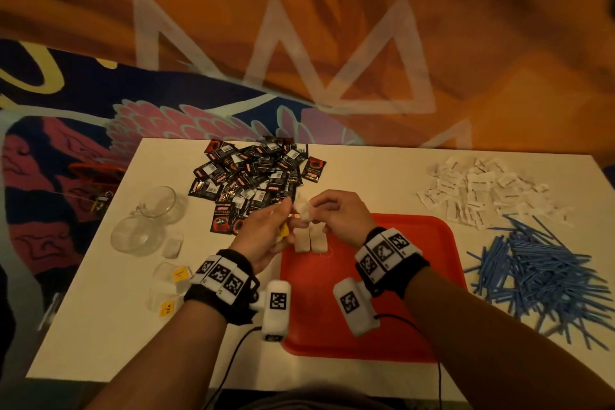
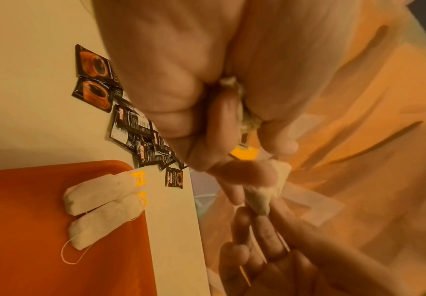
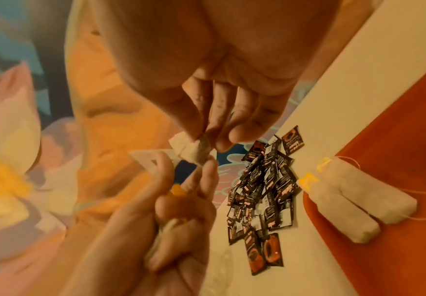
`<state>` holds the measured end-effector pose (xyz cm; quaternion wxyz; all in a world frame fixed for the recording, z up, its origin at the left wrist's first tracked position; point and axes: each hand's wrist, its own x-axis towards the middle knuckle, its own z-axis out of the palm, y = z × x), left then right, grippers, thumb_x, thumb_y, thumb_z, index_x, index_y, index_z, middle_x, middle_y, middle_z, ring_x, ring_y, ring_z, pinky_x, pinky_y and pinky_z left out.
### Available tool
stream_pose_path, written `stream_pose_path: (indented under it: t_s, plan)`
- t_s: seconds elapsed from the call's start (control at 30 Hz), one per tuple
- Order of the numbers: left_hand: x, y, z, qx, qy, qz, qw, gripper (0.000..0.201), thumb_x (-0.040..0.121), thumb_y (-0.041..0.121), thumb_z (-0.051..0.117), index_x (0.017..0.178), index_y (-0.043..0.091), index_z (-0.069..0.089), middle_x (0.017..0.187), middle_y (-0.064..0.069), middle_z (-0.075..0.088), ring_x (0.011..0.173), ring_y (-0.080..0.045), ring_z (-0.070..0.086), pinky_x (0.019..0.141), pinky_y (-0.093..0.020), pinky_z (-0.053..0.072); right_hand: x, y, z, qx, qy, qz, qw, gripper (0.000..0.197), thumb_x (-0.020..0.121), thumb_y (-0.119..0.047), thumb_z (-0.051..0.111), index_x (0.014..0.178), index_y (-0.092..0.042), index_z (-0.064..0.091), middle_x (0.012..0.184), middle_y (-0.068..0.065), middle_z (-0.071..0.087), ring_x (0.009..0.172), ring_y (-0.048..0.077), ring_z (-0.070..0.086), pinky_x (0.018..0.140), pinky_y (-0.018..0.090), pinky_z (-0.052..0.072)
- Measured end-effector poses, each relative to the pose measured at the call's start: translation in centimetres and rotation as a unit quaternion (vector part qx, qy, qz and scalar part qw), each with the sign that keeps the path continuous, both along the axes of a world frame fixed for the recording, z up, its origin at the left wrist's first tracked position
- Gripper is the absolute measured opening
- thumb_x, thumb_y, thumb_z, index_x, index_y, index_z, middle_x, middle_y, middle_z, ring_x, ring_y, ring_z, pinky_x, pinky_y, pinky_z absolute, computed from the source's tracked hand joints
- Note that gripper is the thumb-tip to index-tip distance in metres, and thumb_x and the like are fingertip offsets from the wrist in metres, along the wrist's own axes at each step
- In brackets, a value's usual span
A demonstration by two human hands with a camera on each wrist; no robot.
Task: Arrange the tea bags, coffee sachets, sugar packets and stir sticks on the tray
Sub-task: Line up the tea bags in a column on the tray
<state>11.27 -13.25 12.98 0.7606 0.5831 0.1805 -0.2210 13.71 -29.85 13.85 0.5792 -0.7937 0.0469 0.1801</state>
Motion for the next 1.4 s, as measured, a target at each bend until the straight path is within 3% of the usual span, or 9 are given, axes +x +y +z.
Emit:
stream_pose_path:
  t_s: [0.17, 0.3, 0.43, 0.7, 0.87, 1.0, 1.13, 1.27, 1.4]
  plan:
    - [0.2, 0.5, -0.2, 0.040, -0.040, 0.017, 0.998, 0.024, 0.101, 0.026, 0.054, 0.106, 0.007, 0.069, 0.080, -0.007, 0.058, 0.044, -0.007, 0.035, 0.038, -0.016, 0.025, 0.2, 0.0, 0.4, 0.125, 0.066, -0.032, 0.989, 0.018, 0.085, 0.003, 0.062, 0.079, -0.014, 0.063, 0.087, 0.015, 0.070, 0.072, 0.018, 0.065, 0.058, 0.026, 0.046]
    - [0.6, 0.1, 0.1, 0.048, -0.069, 0.010, 0.996, 0.026, 0.098, 0.015, 0.059, 0.120, 0.004, 0.065, 0.080, -0.011, 0.049, 0.046, -0.007, 0.035, 0.039, -0.017, 0.028, 0.4, -0.1, 0.5, 0.178, 0.096, -0.032, 0.979, 0.021, 0.087, 0.009, 0.054, 0.080, -0.010, 0.062, 0.076, 0.011, 0.069, 0.065, 0.017, 0.065, 0.057, 0.025, 0.046]
    - [1.2, -0.4, 0.7, 0.076, -0.098, 0.014, 0.992, 0.011, 0.093, 0.009, 0.065, 0.103, 0.005, 0.069, 0.058, 0.006, 0.049, 0.044, -0.007, 0.037, 0.041, -0.017, 0.032, 0.5, -0.2, 0.2, 0.182, 0.107, -0.029, 0.977, 0.023, 0.089, 0.009, 0.050, 0.082, -0.009, 0.062, 0.072, 0.008, 0.067, 0.063, 0.015, 0.064, 0.056, 0.024, 0.046]
    - [2.4, -0.3, 0.6, 0.188, -0.169, -0.019, 0.967, 0.001, 0.089, 0.013, 0.073, 0.089, 0.014, 0.072, 0.059, 0.017, 0.055, 0.044, 0.001, 0.044, 0.051, -0.020, 0.033, 0.6, -1.0, -0.3, 0.122, -0.021, 0.054, 0.991, 0.019, 0.087, -0.017, 0.071, 0.104, -0.020, 0.065, 0.102, -0.005, 0.069, 0.097, 0.012, 0.066, 0.079, 0.029, 0.054]
    - [2.9, -0.2, 0.9, 0.184, -0.163, -0.004, 0.969, 0.006, 0.091, 0.016, 0.070, 0.088, 0.011, 0.072, 0.058, 0.013, 0.056, 0.046, -0.007, 0.040, 0.047, -0.022, 0.032, 1.4, -1.0, -0.9, 0.073, -0.035, 0.022, 0.996, 0.015, 0.088, -0.008, 0.069, 0.088, -0.020, 0.060, 0.071, -0.005, 0.070, 0.063, 0.006, 0.065, 0.064, 0.028, 0.054]
    - [3.4, 0.3, 0.8, 0.130, -0.103, 0.072, 0.983, 0.013, 0.094, 0.016, 0.067, 0.082, 0.012, 0.068, 0.060, 0.001, 0.051, 0.046, -0.010, 0.035, 0.044, -0.022, 0.028, 1.5, -1.3, -1.5, 0.088, 0.005, 0.002, 0.996, 0.011, 0.089, -0.005, 0.067, 0.096, -0.011, 0.061, 0.077, 0.001, 0.067, 0.060, 0.006, 0.062, 0.058, 0.023, 0.053]
    - [3.4, 0.7, 0.5, 0.111, -0.080, 0.080, 0.987, 0.017, 0.095, 0.025, 0.066, 0.088, 0.010, 0.069, 0.057, 0.004, 0.045, 0.047, -0.009, 0.032, 0.044, -0.019, 0.028, 1.8, -1.2, -1.8, 0.101, 0.021, -0.015, 0.995, 0.022, 0.090, -0.005, 0.066, 0.109, 0.003, 0.061, 0.086, 0.007, 0.069, 0.064, 0.009, 0.064, 0.056, 0.022, 0.052]
    - [3.0, -0.1, 0.3, 0.184, -0.143, 0.001, 0.972, 0.002, 0.089, 0.014, 0.072, 0.088, 0.015, 0.073, 0.055, 0.018, 0.056, 0.045, -0.001, 0.041, 0.049, -0.018, 0.032, 1.6, -1.0, -1.7, 0.104, 0.004, 0.007, 0.995, 0.017, 0.087, 0.002, 0.066, 0.100, -0.007, 0.062, 0.084, 0.004, 0.070, 0.067, 0.009, 0.066, 0.060, 0.025, 0.053]
    - [3.3, -0.2, 0.1, 0.211, -0.186, 0.018, 0.959, 0.007, 0.086, 0.017, 0.076, 0.081, 0.022, 0.074, 0.070, 0.013, 0.064, 0.051, 0.001, 0.050, 0.059, -0.025, 0.038, 1.9, -1.2, -2.5, -0.009, 0.020, 0.063, 0.998, 0.038, 0.074, 0.004, 0.068, 0.092, -0.028, 0.062, 0.096, -0.001, 0.071, 0.090, 0.020, 0.067, 0.084, 0.045, 0.056]
